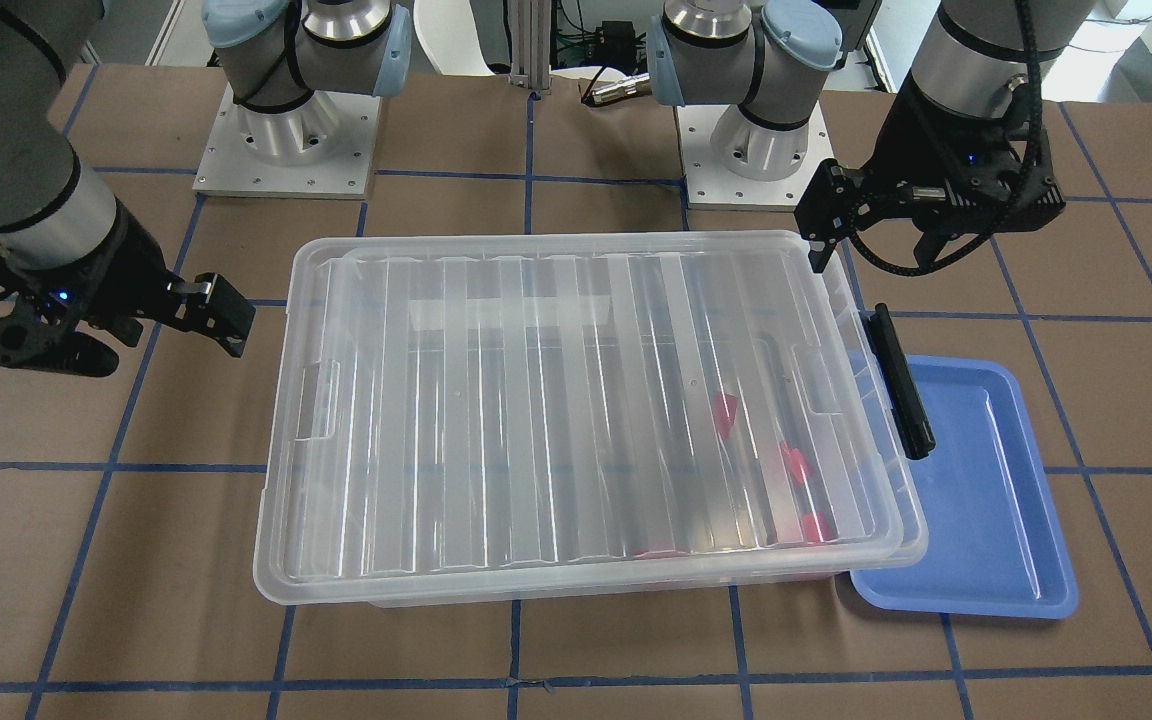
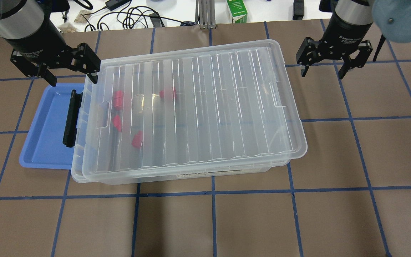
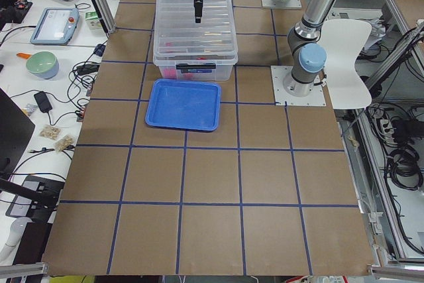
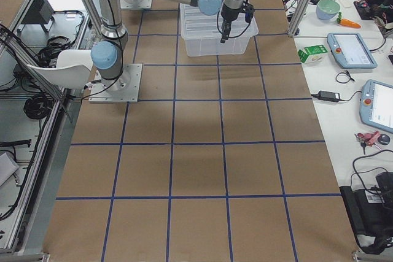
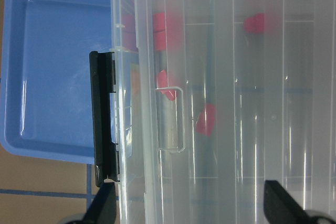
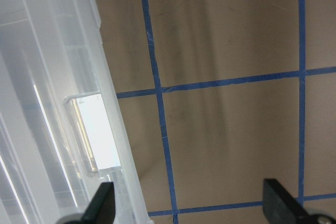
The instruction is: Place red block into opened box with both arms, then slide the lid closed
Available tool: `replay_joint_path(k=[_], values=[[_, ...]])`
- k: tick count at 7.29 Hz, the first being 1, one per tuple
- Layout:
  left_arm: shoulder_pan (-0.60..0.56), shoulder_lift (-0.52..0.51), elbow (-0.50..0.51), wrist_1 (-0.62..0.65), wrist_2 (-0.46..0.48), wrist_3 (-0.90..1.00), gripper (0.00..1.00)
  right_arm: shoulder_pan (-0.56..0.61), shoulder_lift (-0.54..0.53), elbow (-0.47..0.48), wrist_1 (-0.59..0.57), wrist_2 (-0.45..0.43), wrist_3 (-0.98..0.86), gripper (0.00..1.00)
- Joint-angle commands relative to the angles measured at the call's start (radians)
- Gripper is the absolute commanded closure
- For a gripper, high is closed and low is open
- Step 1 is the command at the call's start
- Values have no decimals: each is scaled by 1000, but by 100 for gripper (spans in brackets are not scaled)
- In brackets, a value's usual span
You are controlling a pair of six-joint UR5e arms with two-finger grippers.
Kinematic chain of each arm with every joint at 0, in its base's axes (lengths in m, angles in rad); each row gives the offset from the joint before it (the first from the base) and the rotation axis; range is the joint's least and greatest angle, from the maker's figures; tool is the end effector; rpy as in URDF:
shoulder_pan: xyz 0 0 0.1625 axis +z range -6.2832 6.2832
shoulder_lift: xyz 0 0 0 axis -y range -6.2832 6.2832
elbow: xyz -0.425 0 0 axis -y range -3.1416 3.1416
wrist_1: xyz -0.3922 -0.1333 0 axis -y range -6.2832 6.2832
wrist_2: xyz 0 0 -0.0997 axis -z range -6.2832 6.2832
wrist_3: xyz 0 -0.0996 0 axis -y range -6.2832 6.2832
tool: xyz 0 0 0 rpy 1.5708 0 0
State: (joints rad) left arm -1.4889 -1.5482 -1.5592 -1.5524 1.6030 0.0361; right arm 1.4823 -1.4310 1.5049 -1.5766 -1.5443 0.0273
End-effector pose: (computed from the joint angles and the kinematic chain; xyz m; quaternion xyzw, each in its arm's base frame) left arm -0.0898 -0.4962 0.5066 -0.0233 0.9993 -0.0253 0.0176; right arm 0.0874 -0.5529 0.4483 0.0583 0.9976 0.0336 0.0143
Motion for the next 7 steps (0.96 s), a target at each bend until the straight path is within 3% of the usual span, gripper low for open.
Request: replay_joint_path(k=[1, 7], values=[[-1, 0, 1, 0, 0, -1, 0, 59, -65, 12, 24, -8, 124, 0], [-1, -1, -1, 8, -1, -1, 0, 99, -58, 15, 24, -7, 135, 0]])
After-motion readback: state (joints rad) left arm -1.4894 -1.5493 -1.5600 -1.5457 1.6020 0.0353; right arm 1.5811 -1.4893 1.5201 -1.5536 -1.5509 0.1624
